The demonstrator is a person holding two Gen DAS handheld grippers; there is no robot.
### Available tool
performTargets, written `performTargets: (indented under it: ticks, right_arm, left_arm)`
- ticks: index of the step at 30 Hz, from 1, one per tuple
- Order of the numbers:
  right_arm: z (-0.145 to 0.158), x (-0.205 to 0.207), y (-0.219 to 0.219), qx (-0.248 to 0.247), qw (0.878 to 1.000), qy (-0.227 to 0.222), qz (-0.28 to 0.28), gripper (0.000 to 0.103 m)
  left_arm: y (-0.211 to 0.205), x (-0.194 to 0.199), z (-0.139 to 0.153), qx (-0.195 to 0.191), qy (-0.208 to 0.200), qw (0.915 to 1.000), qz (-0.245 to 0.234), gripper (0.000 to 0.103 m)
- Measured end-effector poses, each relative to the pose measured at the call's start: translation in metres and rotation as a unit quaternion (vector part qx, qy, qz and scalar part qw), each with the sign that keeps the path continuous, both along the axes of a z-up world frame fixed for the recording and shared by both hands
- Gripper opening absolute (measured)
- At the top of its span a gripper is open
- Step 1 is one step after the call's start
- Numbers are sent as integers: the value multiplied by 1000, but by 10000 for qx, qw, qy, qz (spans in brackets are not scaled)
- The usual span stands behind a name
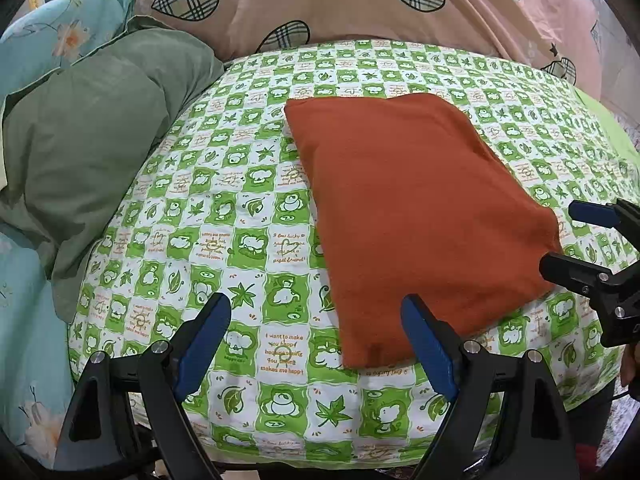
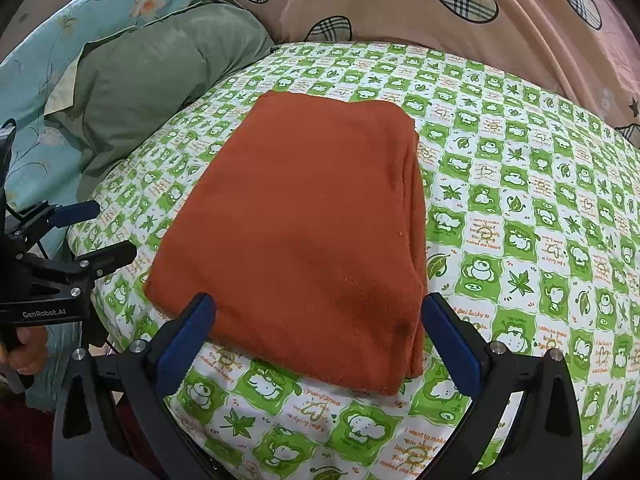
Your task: Fold small clothes
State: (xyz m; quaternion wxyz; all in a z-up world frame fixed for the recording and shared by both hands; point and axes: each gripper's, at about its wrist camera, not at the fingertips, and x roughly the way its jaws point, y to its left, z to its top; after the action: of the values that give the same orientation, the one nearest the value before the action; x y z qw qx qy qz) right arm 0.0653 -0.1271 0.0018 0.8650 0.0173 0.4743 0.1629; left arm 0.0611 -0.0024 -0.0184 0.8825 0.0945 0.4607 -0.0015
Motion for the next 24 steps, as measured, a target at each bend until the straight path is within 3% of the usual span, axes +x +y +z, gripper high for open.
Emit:
performTargets:
  ticks: [24]
  right_arm:
    - [0, 6, 2, -4, 10000, -10, 25, 102]
  left_arm:
    - [-2, 4, 0, -33, 17, 10000, -36, 88]
